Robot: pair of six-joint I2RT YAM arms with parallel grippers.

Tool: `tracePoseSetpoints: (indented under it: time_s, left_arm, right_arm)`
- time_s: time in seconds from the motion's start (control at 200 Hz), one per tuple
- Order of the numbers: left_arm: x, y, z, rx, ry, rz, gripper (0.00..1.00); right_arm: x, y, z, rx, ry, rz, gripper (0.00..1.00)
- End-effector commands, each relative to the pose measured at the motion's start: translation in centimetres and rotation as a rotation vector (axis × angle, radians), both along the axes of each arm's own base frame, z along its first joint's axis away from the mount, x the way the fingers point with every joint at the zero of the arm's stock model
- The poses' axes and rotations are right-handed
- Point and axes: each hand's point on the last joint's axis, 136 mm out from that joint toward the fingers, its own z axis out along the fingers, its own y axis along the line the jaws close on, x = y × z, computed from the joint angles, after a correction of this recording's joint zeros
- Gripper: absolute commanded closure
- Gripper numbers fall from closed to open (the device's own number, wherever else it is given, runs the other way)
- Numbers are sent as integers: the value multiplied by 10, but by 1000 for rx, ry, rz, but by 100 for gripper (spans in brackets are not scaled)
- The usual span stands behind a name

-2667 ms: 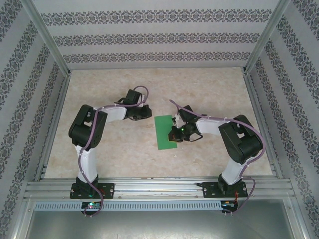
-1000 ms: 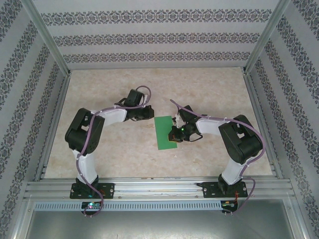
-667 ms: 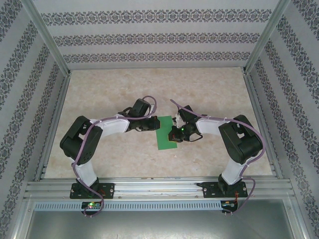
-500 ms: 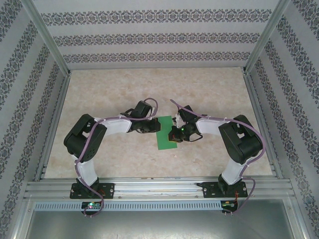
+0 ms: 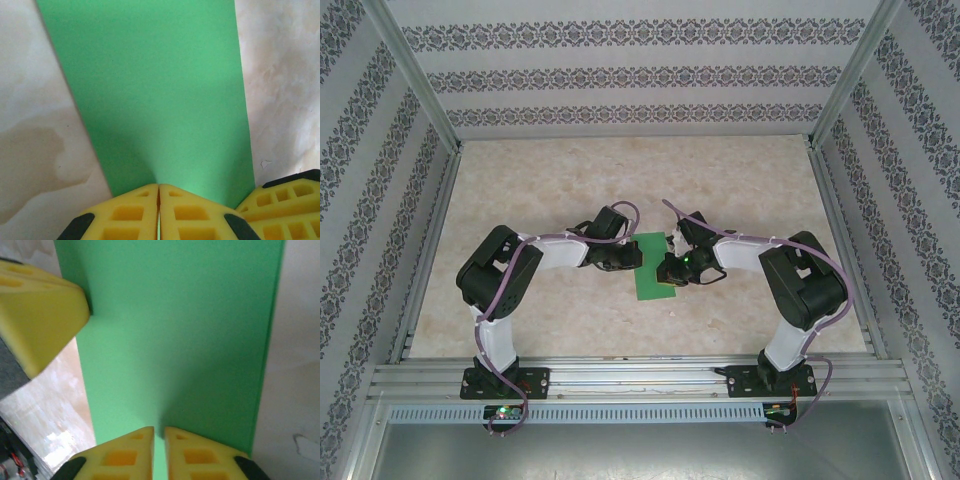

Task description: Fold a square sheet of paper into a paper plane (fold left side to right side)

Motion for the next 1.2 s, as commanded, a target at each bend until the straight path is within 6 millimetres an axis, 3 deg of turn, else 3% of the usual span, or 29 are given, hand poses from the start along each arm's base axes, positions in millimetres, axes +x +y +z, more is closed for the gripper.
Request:
tracePoseSetpoints:
  time_s: [0.0, 0.12, 0.235, 0.355, 0.615, 1.194]
  left_arm:
    - [-12, 9, -19, 66, 32, 2, 90]
    - [-14, 9, -21, 71, 36, -3, 90]
    - [-14, 9, -21, 72, 35, -7, 90]
    - [-14, 9, -22, 75, 38, -11, 90]
    - [-19, 12, -26, 110, 49, -47, 91]
    - [-23, 12, -29, 118, 63, -78, 91]
  right_arm:
    - [15, 3, 35, 45, -76, -26, 76]
    - [17, -13, 51, 65, -97, -51, 69]
    - [3, -33, 46, 39, -50, -58, 65]
    - [-17, -41, 37, 18, 15, -45, 64]
    - [-40, -37, 22, -22, 84, -2, 57]
    - [-39, -23, 7, -69, 107, 18, 56]
